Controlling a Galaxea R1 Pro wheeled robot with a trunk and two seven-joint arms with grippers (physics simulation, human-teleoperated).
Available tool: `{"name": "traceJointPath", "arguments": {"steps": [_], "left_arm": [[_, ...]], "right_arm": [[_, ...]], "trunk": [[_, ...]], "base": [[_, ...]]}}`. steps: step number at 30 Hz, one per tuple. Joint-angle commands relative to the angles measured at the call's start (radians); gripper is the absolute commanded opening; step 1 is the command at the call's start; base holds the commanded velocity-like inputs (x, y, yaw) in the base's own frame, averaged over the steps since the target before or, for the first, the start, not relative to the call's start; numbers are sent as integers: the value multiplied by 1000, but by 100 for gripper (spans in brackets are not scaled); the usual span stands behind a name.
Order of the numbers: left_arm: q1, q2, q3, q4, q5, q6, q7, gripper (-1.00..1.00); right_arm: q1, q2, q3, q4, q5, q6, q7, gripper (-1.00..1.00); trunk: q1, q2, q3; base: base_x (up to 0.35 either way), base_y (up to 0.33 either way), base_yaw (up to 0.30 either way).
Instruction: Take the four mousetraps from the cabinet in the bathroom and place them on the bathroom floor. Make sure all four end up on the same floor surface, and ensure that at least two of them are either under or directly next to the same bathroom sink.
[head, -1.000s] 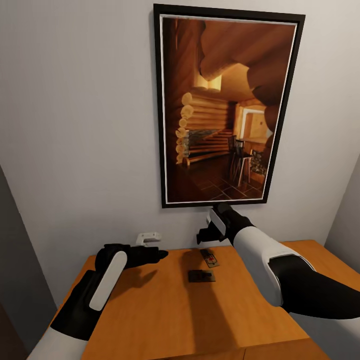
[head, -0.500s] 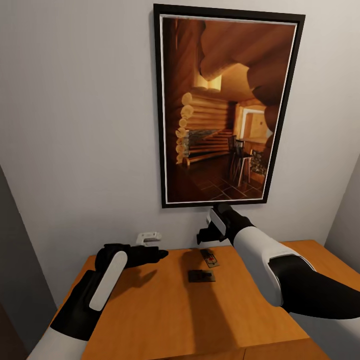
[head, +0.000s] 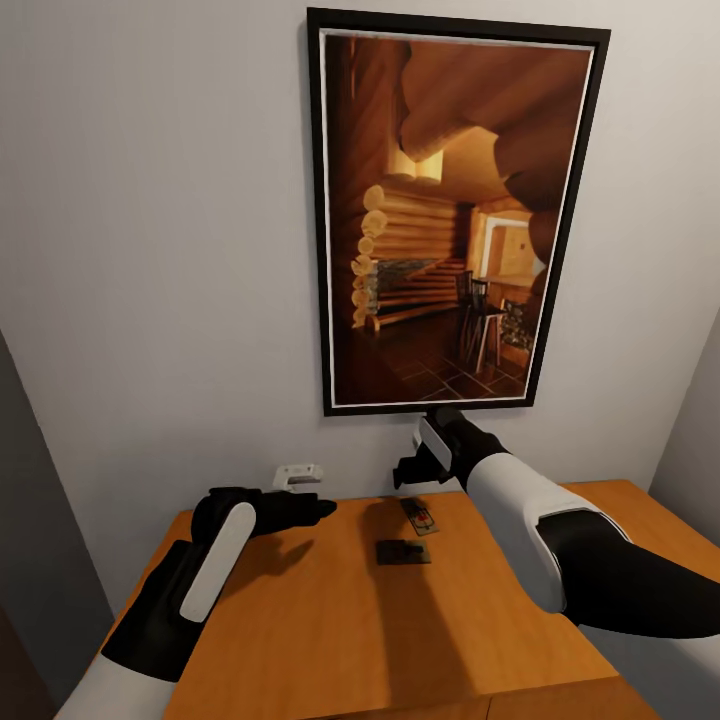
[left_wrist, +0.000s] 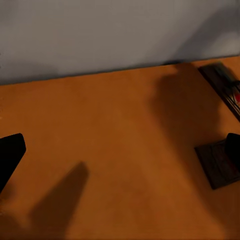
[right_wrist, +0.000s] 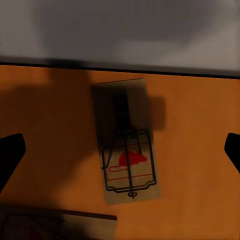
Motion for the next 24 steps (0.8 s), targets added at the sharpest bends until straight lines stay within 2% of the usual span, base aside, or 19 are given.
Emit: {"name": "traceJointPath", "arguments": {"steps": [1,14,24], "left_arm": [[-1,0,0,-1,10,3,10,100],[-1,0,0,-1,5,1,11,100],[-1,0,1,-2,4,0,10,100]], "right_arm": [[-1,0,7,-1,-10,4,-7,100],[-1,1,7,-1,-10,4,-7,100],[-1,-1,7,-1,-9,4,-7,100]], "trunk": [[0,-1,-1],[0,-1,-1],[38,-71,-33]], "base": [[0,0,0],[0,0,0],[0,0,0]]}}
